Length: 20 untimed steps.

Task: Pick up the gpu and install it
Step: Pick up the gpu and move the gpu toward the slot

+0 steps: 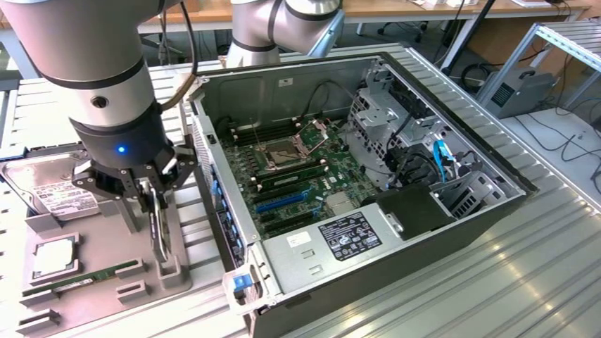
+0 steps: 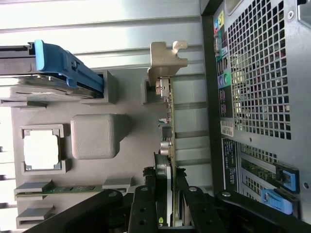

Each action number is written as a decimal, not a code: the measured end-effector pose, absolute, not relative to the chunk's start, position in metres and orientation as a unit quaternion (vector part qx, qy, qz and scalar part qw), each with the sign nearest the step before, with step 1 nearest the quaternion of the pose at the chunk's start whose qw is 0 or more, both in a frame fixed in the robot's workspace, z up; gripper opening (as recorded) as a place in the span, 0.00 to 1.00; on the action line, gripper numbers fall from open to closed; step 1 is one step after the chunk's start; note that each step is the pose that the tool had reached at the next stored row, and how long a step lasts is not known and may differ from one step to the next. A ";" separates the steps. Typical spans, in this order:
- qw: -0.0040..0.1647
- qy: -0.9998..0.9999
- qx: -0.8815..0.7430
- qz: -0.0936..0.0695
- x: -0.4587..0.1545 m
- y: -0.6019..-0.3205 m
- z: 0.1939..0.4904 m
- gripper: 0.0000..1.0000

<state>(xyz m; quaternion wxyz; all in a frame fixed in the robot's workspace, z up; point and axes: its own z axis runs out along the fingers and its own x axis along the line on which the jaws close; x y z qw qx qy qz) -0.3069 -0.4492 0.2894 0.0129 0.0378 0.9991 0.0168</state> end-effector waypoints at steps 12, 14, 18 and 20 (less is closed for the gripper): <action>0.013 0.999 0.038 0.017 -0.307 -0.449 0.295 0.27; 0.013 0.999 0.038 0.017 -0.307 -0.449 0.296 0.27; 0.013 0.999 0.038 0.017 -0.307 -0.449 0.298 0.27; 0.013 0.999 0.038 0.017 -0.307 -0.449 0.298 0.27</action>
